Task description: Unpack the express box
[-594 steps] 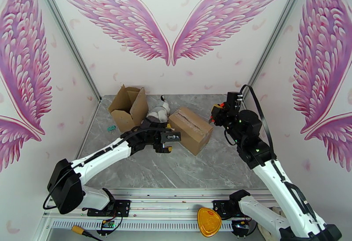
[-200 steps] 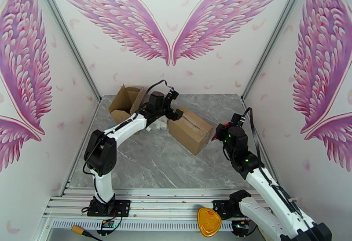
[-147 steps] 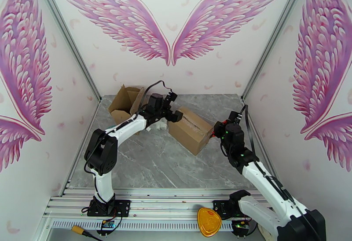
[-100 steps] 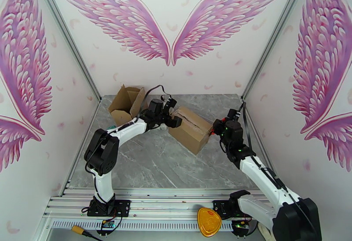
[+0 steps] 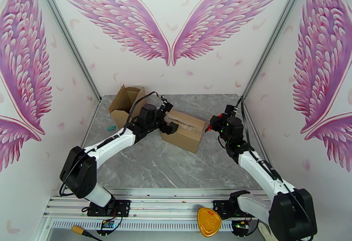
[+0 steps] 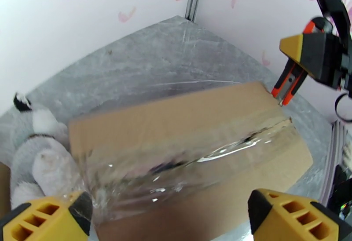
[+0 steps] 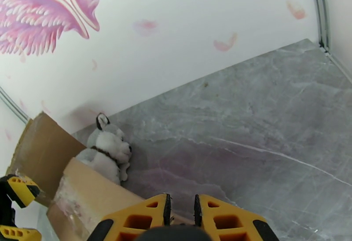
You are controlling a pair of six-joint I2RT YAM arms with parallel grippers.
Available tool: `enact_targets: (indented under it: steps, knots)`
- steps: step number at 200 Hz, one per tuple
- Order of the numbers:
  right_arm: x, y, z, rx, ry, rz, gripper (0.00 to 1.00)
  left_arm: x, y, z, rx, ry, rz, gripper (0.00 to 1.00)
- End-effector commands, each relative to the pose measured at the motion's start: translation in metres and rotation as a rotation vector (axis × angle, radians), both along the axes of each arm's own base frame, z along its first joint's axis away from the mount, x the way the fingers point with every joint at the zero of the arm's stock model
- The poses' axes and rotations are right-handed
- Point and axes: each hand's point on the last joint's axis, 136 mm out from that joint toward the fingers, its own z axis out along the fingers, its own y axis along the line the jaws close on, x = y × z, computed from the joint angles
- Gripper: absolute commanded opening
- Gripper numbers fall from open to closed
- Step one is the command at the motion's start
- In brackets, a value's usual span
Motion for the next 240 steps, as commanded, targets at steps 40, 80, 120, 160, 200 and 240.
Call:
enact_targets:
  steps: [40, 80, 120, 160, 200, 240]
  knots:
    - [-0.029, -0.028, 0.028, 0.232, -0.156, -0.140, 0.00, -0.004, -0.025, 0.014, 0.282, -0.407, -0.253, 0.99]
    - [-0.031, -0.028, 0.027, 0.335, -0.203, -0.146, 0.00, -0.024, -0.052, -0.001, 0.384, -0.518, -0.490, 0.99]
    - [-0.031, -0.025, 0.027, 0.382, -0.224, -0.127, 0.00, -0.031, -0.068, -0.007, 0.426, -0.529, -0.587, 0.96]
    - [-0.028, -0.024, 0.025, 0.385, -0.218, -0.125, 0.00, -0.034, -0.074, -0.016, 0.453, -0.529, -0.622, 0.95]
    - [-0.021, -0.022, 0.020, 0.397, -0.211, -0.119, 0.00, -0.035, -0.076, -0.021, 0.461, -0.522, -0.630, 0.95]
    - [-0.016, -0.020, 0.012, 0.395, -0.196, -0.120, 0.00, -0.035, -0.077, -0.025, 0.469, -0.518, -0.634, 0.94]
